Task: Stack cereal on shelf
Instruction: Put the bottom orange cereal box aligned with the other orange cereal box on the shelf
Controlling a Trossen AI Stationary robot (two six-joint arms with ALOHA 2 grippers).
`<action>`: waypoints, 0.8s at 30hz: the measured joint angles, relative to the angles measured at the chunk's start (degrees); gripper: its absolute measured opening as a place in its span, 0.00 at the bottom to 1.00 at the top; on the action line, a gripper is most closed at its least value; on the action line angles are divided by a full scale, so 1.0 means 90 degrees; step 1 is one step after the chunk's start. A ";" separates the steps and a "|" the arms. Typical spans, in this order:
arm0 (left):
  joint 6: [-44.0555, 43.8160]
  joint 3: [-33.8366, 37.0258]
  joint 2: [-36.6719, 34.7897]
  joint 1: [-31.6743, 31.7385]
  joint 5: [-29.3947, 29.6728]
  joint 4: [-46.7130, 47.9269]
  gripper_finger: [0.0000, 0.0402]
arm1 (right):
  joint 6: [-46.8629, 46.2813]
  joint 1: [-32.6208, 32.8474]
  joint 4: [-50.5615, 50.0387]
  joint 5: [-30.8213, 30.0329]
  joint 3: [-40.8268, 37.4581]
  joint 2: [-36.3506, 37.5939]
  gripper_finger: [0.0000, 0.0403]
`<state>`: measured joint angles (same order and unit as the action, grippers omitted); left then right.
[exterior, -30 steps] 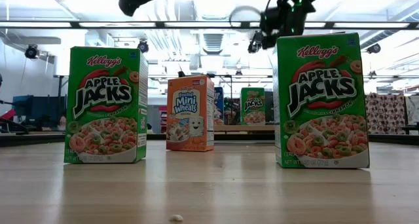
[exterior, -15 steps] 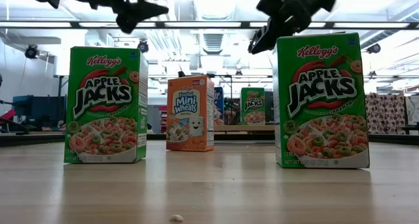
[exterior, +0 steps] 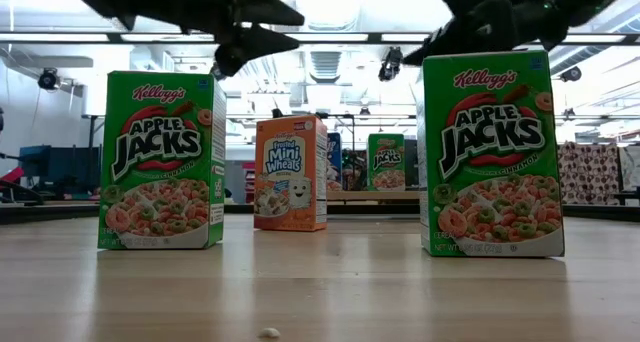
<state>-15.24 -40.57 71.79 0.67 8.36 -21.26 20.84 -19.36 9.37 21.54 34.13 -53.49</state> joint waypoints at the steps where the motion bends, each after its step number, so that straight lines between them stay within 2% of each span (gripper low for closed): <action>1: -0.0116 -0.0169 0.0033 0.0000 0.0000 0.0362 0.48 | -0.0053 0.0000 0.0101 0.0017 -0.0061 0.0086 0.03; 9: -0.0571 -0.2027 0.0597 -0.0035 0.0000 0.4043 0.48 | 0.0088 0.0000 0.0254 0.0114 -0.0323 0.0681 0.03; 14: -0.0439 -0.2779 0.1143 -0.0103 -0.0084 0.5540 0.48 | 0.0188 -0.0002 0.0229 0.0121 -0.0565 0.1090 0.03; 18: -0.0242 -0.3113 0.1488 -0.0148 -0.0551 0.6186 0.48 | 0.0258 -0.0002 0.0220 0.0115 -0.0704 0.1381 0.03; 24: 0.0432 -0.3517 0.1850 -0.0248 -0.0888 0.6217 0.48 | 0.0256 -0.0005 0.0227 0.0114 -0.0709 0.1530 0.03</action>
<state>-11.36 -72.23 88.44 -1.56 0.37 34.70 23.14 -19.40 11.41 22.56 27.75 -39.72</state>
